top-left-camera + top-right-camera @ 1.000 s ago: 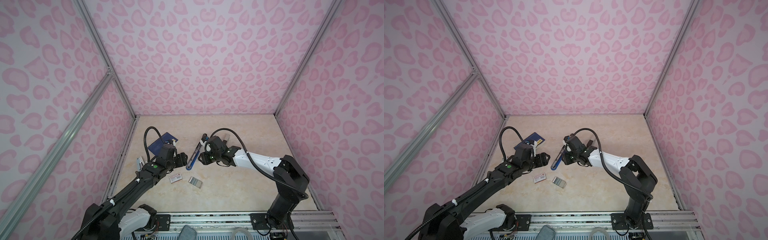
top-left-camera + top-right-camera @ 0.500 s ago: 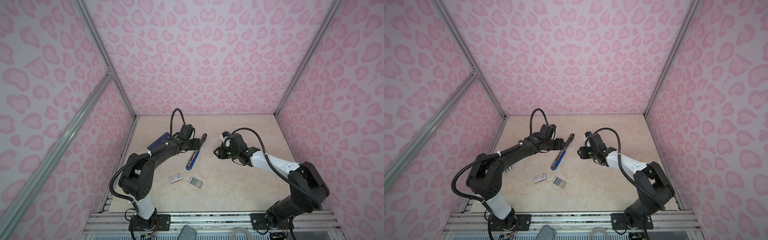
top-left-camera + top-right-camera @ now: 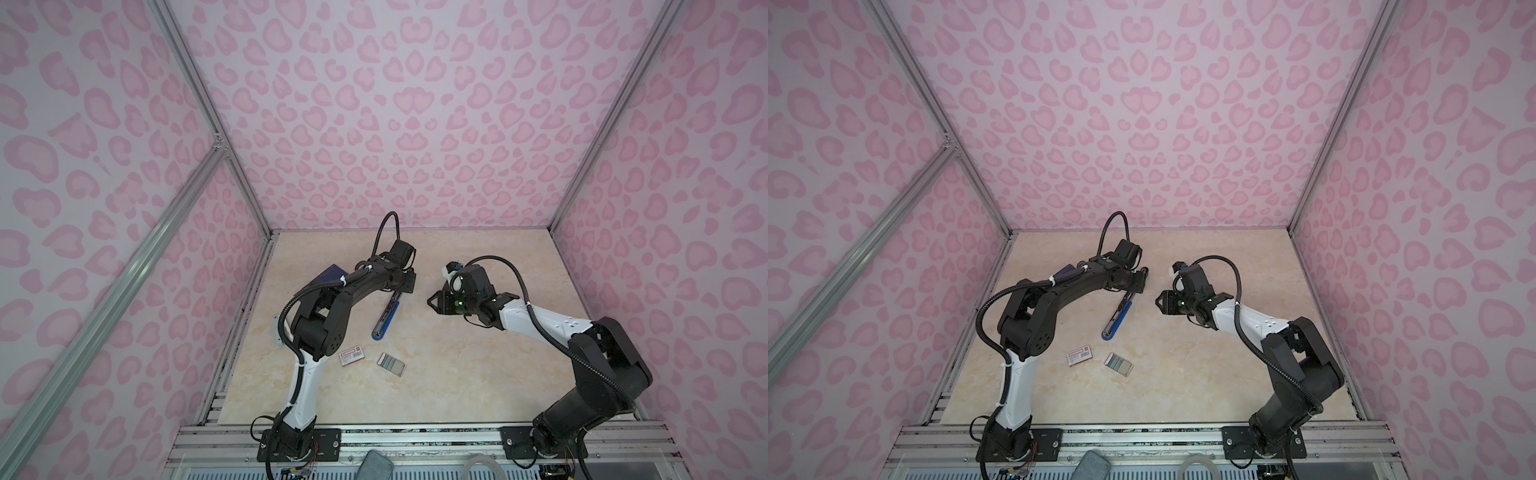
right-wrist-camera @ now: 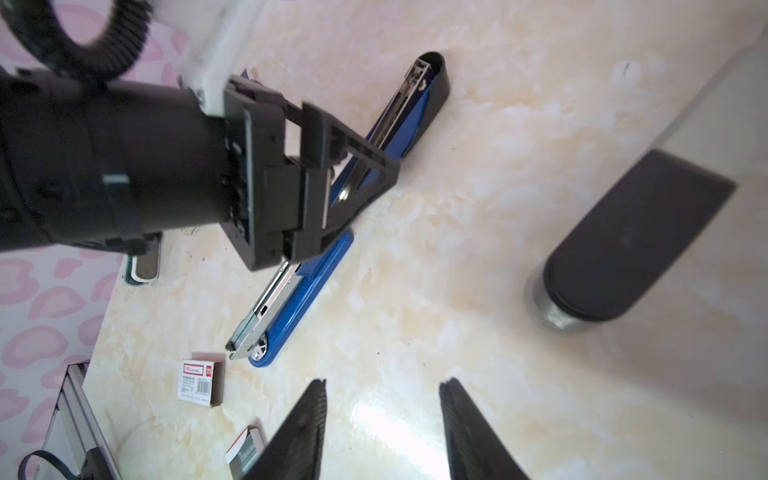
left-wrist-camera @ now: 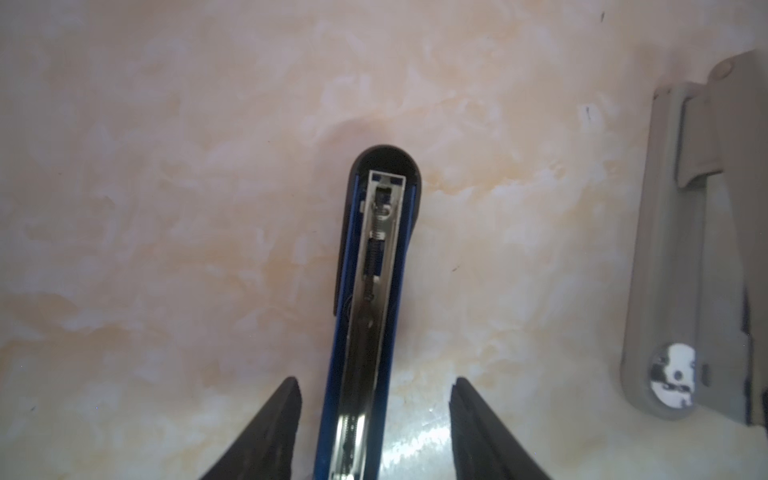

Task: Load the staples into the stapler
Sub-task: 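Grasp the blue stapler's far end with the left gripper while the right gripper approaches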

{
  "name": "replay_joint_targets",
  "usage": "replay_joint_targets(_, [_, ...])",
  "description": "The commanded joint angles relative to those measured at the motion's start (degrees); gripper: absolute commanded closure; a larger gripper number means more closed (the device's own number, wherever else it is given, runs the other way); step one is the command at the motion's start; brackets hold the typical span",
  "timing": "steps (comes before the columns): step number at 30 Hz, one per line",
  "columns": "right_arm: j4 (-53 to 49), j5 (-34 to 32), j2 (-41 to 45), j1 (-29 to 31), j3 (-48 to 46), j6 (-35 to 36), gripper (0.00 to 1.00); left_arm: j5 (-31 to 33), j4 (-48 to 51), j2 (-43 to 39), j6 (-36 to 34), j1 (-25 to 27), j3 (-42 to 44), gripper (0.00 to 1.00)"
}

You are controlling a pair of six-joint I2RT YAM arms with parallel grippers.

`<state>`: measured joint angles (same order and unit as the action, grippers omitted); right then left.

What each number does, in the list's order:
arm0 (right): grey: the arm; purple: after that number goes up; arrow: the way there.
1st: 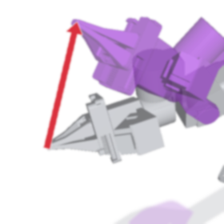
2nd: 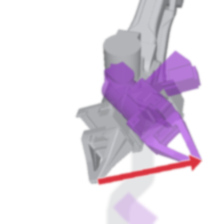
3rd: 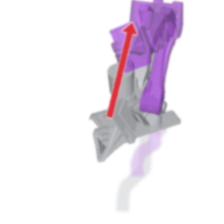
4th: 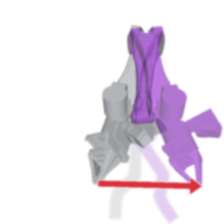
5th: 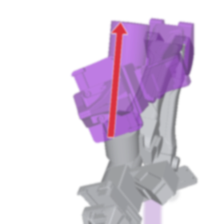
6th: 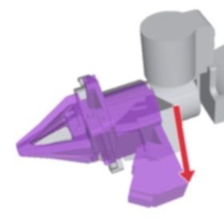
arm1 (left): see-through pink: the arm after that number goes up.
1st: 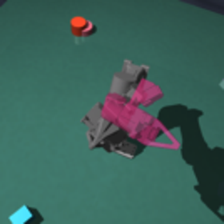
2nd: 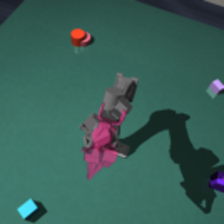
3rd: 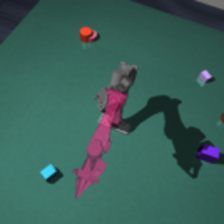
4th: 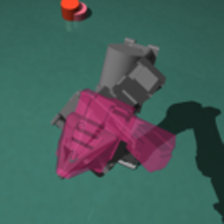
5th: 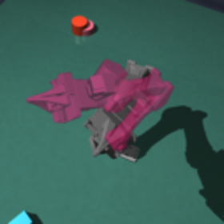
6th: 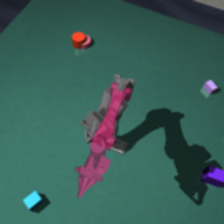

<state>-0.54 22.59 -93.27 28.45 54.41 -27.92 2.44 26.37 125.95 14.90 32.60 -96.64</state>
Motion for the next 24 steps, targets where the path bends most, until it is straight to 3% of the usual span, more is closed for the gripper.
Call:
replay_joint_targets(1, [4.98,3.93,-2.55,-0.02,0.69,-1.59,0.53,1.81,2.06,1.00,-2.46,0.40,-0.99,0.43])
replay_joint_targets(10, [9.13,3.90,-12.73,-0.06,3.95,-2.68,0.55,1.43,1.67,1.33,-4.11,1.24,-0.44,0.58])
replay_joint_targets(14, [8.88,1.85,-16.31,-0.82,5.43,-2.91,0.55,1.08,1.40,0.88,-5.30,1.93,0.14,0.70])
replay_joint_targets(24, [7.67,-3.62,-20.08,-4.20,6.88,-4.20,0.56,0.60,-1.23,-1.97,-6.88,3.08,3.74,0.80])
